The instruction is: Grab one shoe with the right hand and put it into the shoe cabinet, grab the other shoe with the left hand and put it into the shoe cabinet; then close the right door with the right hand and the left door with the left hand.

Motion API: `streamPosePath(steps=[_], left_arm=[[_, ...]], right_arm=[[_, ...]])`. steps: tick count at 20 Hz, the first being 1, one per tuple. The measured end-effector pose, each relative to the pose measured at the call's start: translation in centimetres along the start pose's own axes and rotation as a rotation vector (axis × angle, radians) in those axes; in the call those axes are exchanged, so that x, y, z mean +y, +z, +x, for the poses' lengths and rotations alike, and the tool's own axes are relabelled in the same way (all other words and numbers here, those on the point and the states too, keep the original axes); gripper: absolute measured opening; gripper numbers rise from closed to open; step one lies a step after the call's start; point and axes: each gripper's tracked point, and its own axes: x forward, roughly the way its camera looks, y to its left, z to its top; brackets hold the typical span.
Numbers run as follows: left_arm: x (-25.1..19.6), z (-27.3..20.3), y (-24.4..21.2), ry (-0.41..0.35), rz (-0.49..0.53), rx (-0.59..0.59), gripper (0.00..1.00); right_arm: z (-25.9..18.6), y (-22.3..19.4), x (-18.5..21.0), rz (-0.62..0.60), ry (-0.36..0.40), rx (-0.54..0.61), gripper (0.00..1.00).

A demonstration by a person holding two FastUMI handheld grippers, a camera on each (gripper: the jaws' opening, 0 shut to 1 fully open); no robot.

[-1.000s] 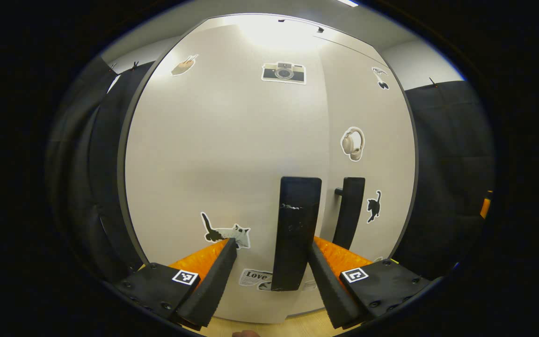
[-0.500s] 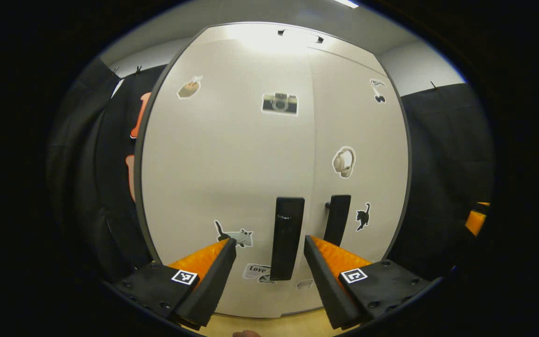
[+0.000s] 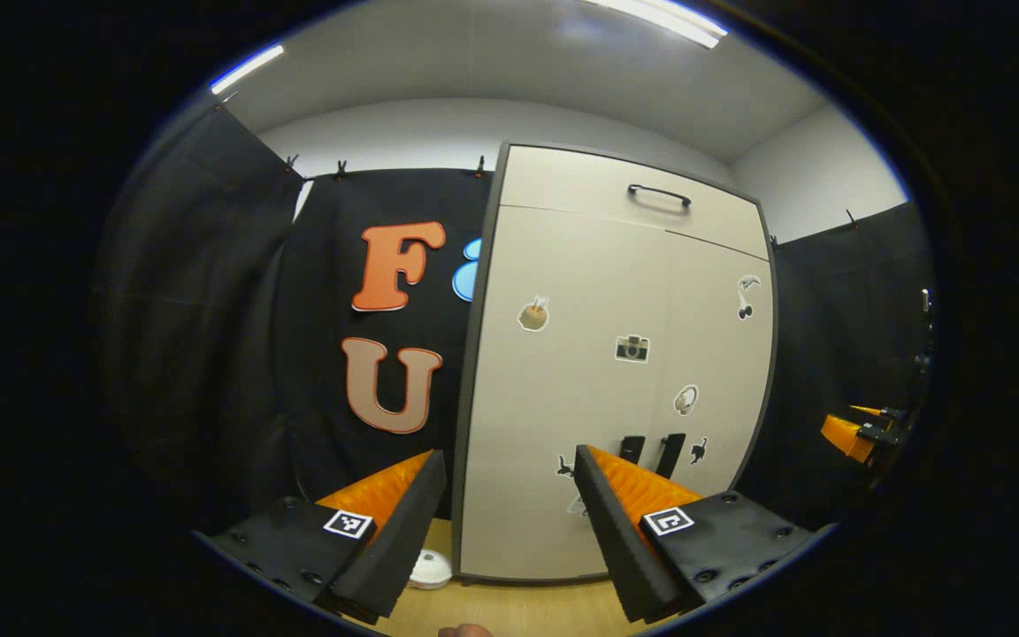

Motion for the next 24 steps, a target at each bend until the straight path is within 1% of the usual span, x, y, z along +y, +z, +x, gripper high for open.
streamPosePath(steps=[2, 4, 6, 7, 8, 9, 10, 11, 12, 15, 17, 18, 19, 22, 23, 24], left_arm=[[1.9, -1.4, 0.3, 0.061, 0.001, -0.021, 0.96], [3.5, -3.1, 0.3, 0.104, 0.009, -0.027, 0.94], [4.7, -4.5, 0.5, 0.14, 0.034, -0.039, 0.94], [4.8, -5.0, 0.5, 0.149, 0.042, -0.045, 0.94], [4.7, -5.5, 0.6, 0.151, 0.048, -0.051, 0.97], [4.4, -5.9, 0.6, 0.149, 0.055, -0.055, 0.96], [4.2, -6.1, 0.6, 0.146, 0.062, -0.06, 0.96], [4.0, -6.1, 0.7, 0.141, 0.067, -0.066, 0.94], [3.8, -6.1, 0.8, 0.134, 0.072, -0.067, 0.96], [2.5, -5.5, 0.9, 0.077, 0.083, -0.074, 0.96], [2.1, -4.7, 0.6, 0.033, 0.098, -0.078, 0.96], [2.0, -4.2, 0.2, 0.011, 0.103, -0.076, 0.99], [2.0, -3.4, -0.1, -0.011, 0.1, -0.075, 0.96], [2.1, -1.7, -0.8, -0.081, 0.054, -0.079, 0.96], [2.1, -1.0, -1.0, -0.102, 0.036, -0.08, 0.96], [2.3, -0.4, -1.6, -0.119, 0.022, -0.072, 0.99]], right_arm=[[-0.3, 0.9, 0.3, -0.017, 0.004, -0.016, 0.94], [-0.2, 1.3, 1.1, -0.027, 0.026, -0.023, 0.94], [-0.3, 1.1, 1.8, -0.027, 0.052, -0.019, 0.94], [-0.4, 0.9, 2.1, -0.026, 0.063, -0.019, 0.94], [-0.6, 0.7, 2.3, -0.025, 0.071, -0.02, 0.94], [-0.6, 0.3, 2.6, -0.021, 0.075, -0.021, 0.94], [-0.8, 0.1, 2.8, -0.015, 0.079, -0.021, 0.97], [-1.0, -0.2, 3.2, -0.007, 0.088, -0.02, 0.94], [-1.4, -0.5, 3.4, 0.0, 0.09, -0.015, 0.94], [-1.9, -0.7, 4.0, 0.012, 0.083, -0.016, 0.94], [-2.5, -0.7, 4.3, -0.003, 0.056, -0.017, 0.94], [-2.8, -0.7, 4.5, -0.013, 0.041, -0.015, 0.94], [-3.3, -0.6, 4.9, -0.019, 0.028, -0.014, 0.94], [-4.5, 0.0, 6.3, -0.018, 0.005, -0.024, 0.94], [-4.7, 0.1, 6.5, -0.021, -0.014, -0.026, 0.94], [-5.0, 0.0, 6.6, -0.027, -0.039, -0.027, 0.94]])
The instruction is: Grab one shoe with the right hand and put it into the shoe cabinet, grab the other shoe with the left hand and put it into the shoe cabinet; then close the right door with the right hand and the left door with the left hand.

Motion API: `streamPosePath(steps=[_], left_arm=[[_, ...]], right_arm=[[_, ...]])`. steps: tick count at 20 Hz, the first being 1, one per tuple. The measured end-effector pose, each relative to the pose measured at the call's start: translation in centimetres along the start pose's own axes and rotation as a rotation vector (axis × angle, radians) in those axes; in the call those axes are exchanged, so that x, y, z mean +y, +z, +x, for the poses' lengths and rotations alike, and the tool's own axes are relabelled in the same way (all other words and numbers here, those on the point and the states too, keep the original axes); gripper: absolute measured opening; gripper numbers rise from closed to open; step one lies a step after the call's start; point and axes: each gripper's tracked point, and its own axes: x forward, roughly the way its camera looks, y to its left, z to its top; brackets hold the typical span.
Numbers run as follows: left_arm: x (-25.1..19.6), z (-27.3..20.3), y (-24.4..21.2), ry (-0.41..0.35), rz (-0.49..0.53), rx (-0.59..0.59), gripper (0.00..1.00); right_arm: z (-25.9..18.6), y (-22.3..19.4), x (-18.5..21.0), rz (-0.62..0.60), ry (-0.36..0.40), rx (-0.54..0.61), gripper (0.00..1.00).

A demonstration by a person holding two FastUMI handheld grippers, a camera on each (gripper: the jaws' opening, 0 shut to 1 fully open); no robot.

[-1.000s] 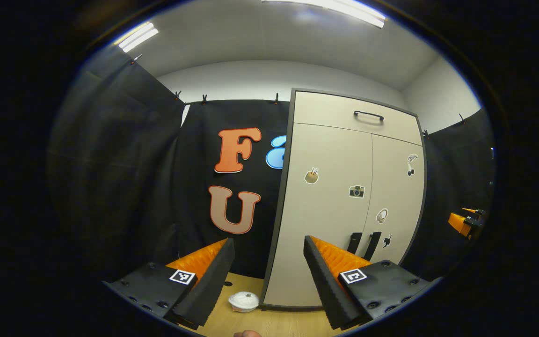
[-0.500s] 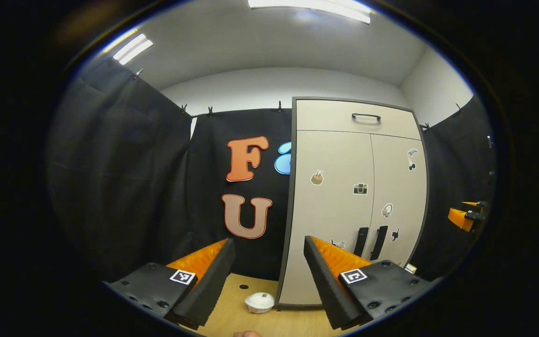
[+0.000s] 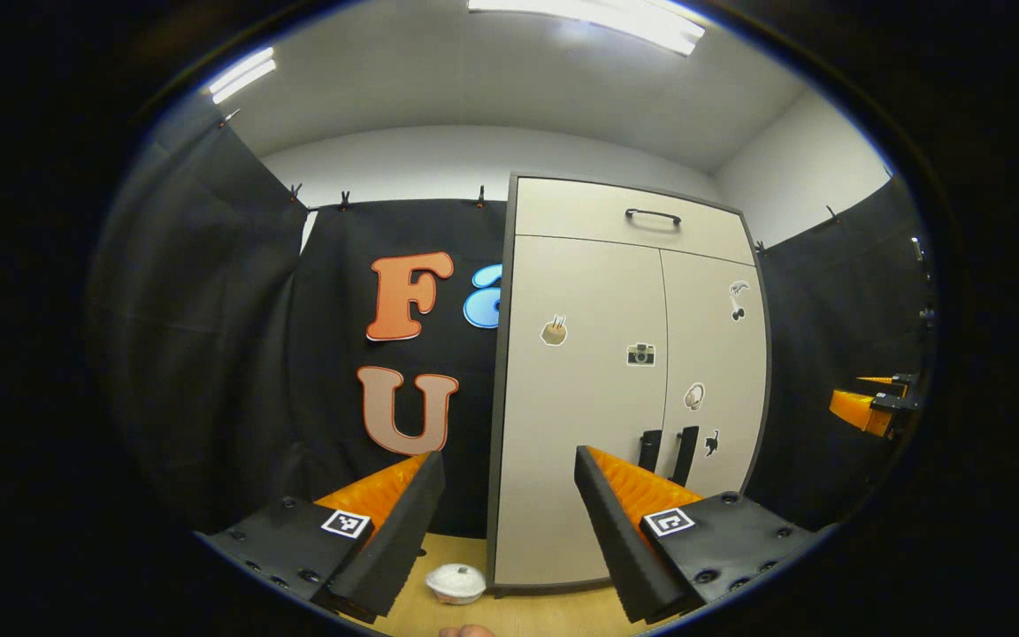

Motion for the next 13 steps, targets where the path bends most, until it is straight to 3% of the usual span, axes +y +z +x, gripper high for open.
streamPosePath(steps=[9, 13], left_arm=[[2.2, 1.7, -2.3, -0.057, 0.013, 0.0, 0.96], [3.8, 2.1, -3.2, -0.031, -0.006, 0.012, 0.96]], right_arm=[[0.0, -1.0, 3.7, 0.0, -0.052, 0.0, 0.94], [1.1, -1.6, 4.8, -0.028, -0.054, -0.009, 0.94]])
